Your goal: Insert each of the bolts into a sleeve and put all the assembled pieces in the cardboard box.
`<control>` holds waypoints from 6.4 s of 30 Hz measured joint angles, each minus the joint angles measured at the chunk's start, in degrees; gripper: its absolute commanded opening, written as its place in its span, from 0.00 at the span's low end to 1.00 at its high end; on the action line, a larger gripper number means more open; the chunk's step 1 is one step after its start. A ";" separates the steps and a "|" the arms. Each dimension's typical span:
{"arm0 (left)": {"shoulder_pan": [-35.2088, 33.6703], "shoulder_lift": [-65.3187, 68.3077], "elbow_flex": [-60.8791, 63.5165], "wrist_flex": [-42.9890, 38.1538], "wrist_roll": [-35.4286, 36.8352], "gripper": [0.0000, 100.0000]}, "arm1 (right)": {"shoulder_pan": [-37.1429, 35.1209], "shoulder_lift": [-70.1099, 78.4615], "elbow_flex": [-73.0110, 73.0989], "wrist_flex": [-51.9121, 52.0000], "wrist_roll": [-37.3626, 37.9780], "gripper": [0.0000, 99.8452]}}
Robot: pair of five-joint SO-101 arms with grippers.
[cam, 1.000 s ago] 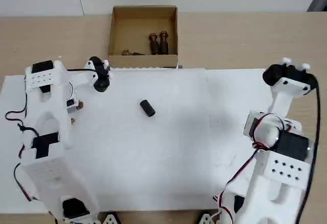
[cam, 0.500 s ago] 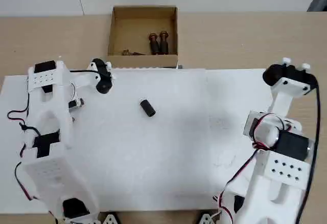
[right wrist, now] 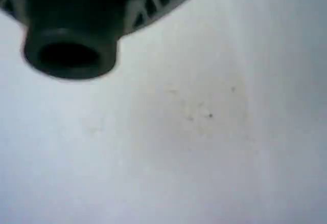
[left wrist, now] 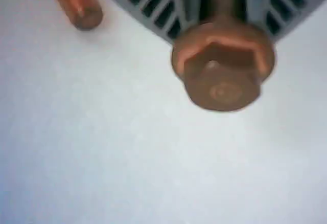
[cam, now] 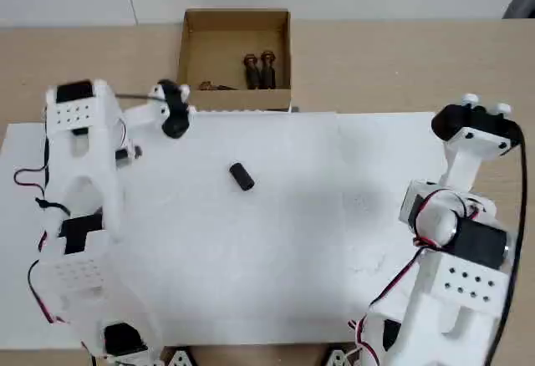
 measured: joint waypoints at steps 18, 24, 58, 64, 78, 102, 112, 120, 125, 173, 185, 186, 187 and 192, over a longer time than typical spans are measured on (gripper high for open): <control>8.88 -4.48 -28.75 9.85 30.68 0.01 | -5.63 -6.68 -0.18 5.45 0.00 0.00; 13.10 -15.91 -28.66 10.02 46.07 0.01 | -9.85 -10.29 -0.18 8.88 1.14 0.00; 22.15 -101.36 62.95 -25.67 83.25 0.00 | -20.66 -25.85 17.05 -8.18 -2.99 0.00; 22.15 -114.46 77.10 -31.91 83.60 0.00 | -26.20 -25.85 22.33 -16.44 -2.99 0.00; 22.33 -129.93 89.41 -32.35 100.48 0.00 | -42.02 -25.85 35.69 -33.23 -2.99 0.00; 29.01 -129.93 92.13 -36.40 116.66 0.00 | -65.41 -25.85 44.31 -48.26 -2.99 0.00; 30.77 -129.93 93.36 -36.57 115.87 0.00 | -65.41 -25.85 44.31 -50.37 1.49 0.00; 31.74 -129.93 95.03 -36.66 115.60 0.00 | -65.41 -25.76 43.43 -50.37 1.93 0.00; 35.87 -129.93 95.47 -36.13 114.29 0.00 | -65.41 -25.85 42.90 -50.37 1.93 0.00; 32.88 -130.02 90.20 -28.22 92.57 0.00 | -64.53 -25.67 42.64 -50.46 2.11 0.00; 22.07 -130.02 90.02 -28.22 79.21 0.01 | -47.82 -25.67 42.64 -43.96 2.11 0.00; 19.78 -130.02 91.25 -28.22 77.10 0.01 | -46.07 -25.67 42.64 -43.78 2.11 0.00; 17.49 -130.02 92.66 -28.22 74.90 0.01 | -44.31 -25.67 42.64 -43.78 2.11 0.00; 8.18 -130.02 102.51 -31.30 66.73 0.01 | -37.19 -25.49 41.32 -43.78 2.11 0.00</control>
